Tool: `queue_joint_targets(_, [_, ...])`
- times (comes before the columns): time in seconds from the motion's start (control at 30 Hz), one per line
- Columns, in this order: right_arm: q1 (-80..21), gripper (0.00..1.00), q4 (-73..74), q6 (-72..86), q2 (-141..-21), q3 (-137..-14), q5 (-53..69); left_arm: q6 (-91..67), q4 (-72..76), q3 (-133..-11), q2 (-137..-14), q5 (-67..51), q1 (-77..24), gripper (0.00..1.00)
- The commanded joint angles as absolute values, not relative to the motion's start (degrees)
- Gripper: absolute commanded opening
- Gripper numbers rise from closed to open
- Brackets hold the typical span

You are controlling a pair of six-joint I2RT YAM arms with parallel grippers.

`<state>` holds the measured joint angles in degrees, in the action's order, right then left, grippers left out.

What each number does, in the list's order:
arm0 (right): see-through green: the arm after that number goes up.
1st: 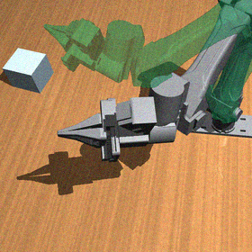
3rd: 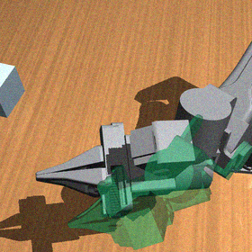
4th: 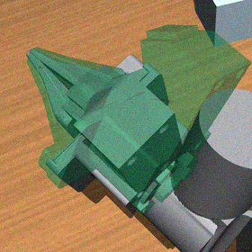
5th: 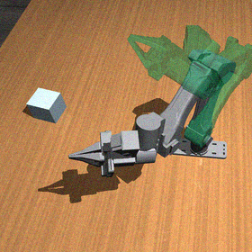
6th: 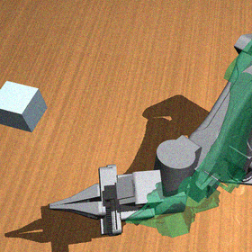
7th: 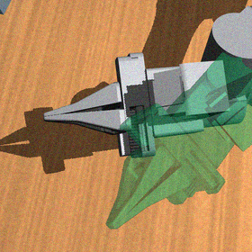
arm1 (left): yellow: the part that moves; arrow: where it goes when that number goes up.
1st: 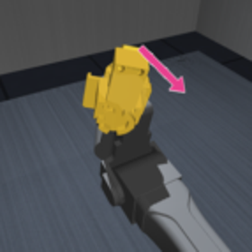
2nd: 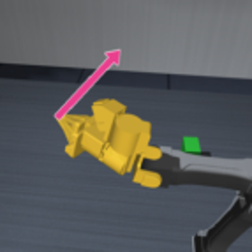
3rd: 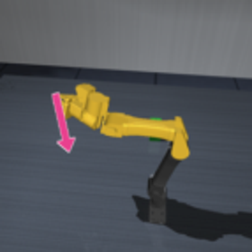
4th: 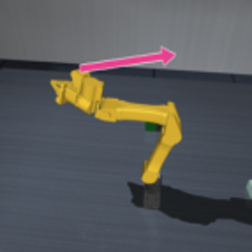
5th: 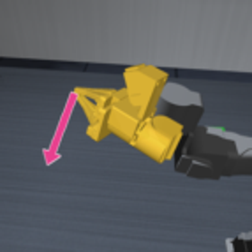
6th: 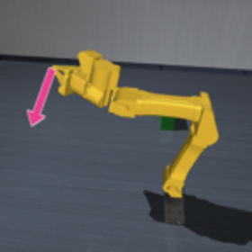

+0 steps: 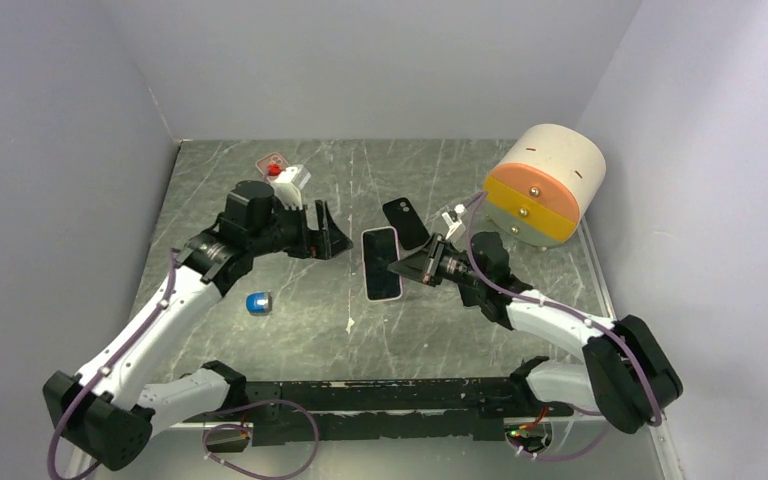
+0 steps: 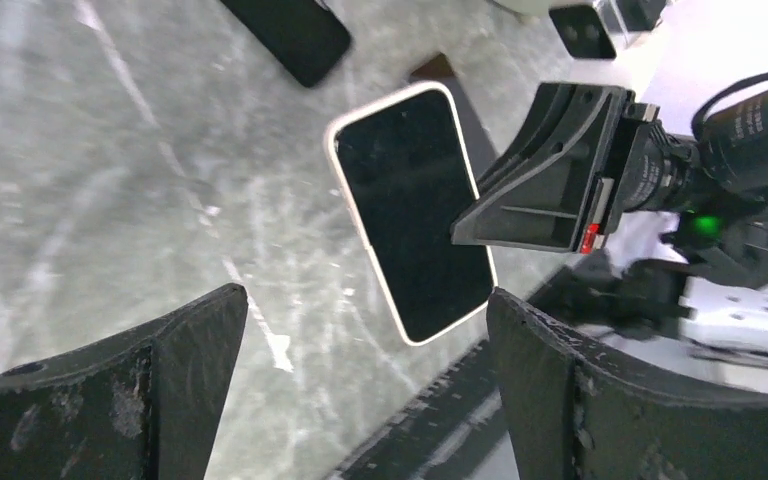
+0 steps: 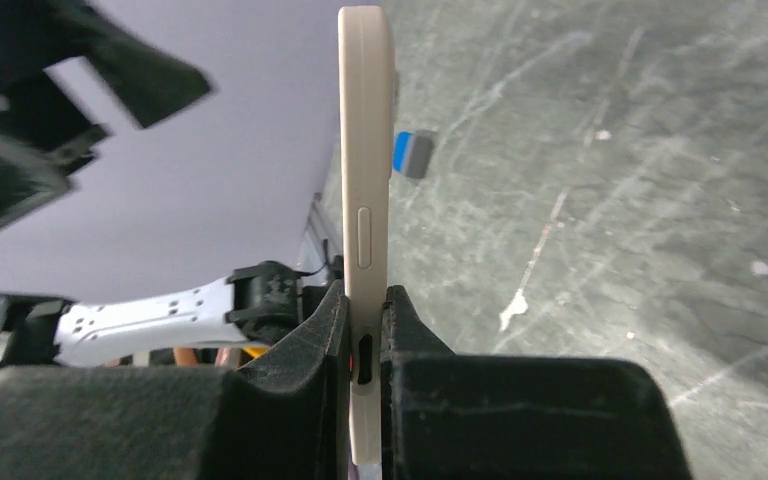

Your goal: Put the phone into the phone case

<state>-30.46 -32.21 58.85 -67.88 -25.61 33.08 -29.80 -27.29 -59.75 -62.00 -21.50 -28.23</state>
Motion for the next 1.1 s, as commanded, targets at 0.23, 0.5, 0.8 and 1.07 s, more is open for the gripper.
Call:
queue_joint_targets(0.23, [-36.15,0.00,-32.19,56.04,-80.50,-33.19,24.86,-13.55,-39.59,-64.01,-53.37,5.82,-28.39,0.94])
queue_joint_targets(0.5, [-40.38,0.00,-32.24,55.71,-93.45,-42.38,23.24,-11.17,-35.18,-56.03,-47.96,14.17,-28.34,0.94])
queue_joint_targets(0.8, [-41.66,0.00,-33.32,56.72,-104.52,-50.17,22.50,-10.23,-36.22,-56.46,-49.37,17.21,-28.26,0.94])
queue_joint_targets(1.07, [-41.70,0.00,-35.00,58.59,-110.11,-51.00,20.49,-9.79,-35.29,-55.53,-48.70,17.18,-28.22,0.94])
